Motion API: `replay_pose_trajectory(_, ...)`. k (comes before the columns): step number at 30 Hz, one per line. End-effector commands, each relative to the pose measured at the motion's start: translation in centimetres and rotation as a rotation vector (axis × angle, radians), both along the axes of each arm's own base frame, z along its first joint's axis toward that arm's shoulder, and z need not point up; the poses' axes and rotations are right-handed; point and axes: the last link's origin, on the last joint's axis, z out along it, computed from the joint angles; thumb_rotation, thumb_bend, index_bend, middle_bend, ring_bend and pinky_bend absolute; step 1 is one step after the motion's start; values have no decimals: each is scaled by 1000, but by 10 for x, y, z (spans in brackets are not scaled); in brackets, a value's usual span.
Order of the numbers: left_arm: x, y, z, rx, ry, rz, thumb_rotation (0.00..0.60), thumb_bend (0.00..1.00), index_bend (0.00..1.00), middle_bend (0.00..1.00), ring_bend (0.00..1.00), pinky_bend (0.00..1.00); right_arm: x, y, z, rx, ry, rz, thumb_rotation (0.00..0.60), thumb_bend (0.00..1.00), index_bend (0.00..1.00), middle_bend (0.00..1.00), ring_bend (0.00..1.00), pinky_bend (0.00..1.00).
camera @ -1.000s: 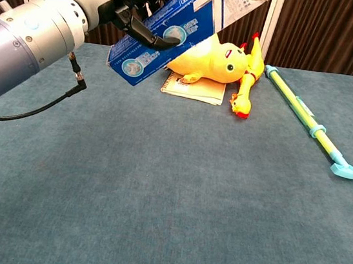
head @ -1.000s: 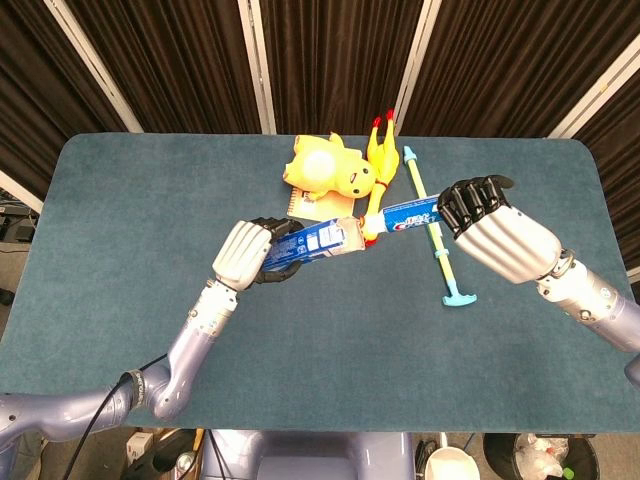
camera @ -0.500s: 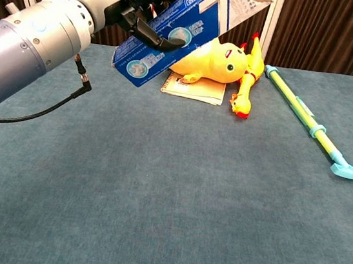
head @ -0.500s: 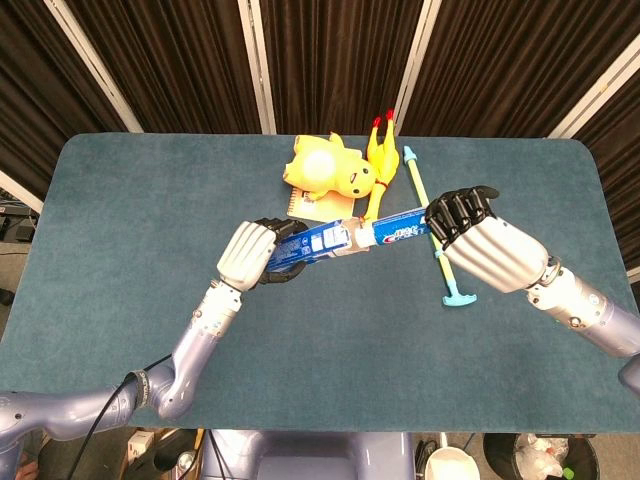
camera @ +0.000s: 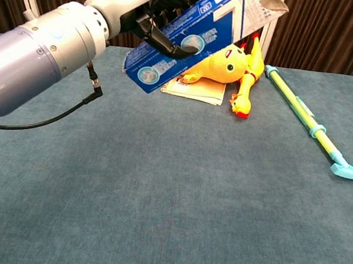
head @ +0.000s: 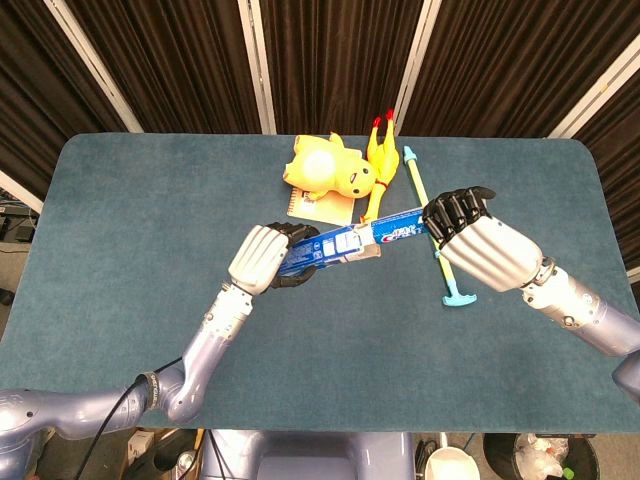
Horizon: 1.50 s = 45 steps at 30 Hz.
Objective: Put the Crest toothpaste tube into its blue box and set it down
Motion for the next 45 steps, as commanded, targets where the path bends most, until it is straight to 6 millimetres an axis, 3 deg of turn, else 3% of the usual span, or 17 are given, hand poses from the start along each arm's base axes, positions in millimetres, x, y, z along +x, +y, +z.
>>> replay_pose_trajectory(1,4,0,-3,-3,-3,1,600,373,374,525,493,528,0,0,-1,0,0,1,600,482,755,743,617,622)
replay_pose_trajectory(33,66,-5,-25,-25,-42,0,600,372,374,524,493,541,-5,3,1,19,18,14,600,482,755,743,617,623)
replay_pose_trajectory(45,94,-7,-24,-21,-57,-18,600,372,374,525,493,541,-8,3,6,13,12,14,600,482,755,743,617,622)
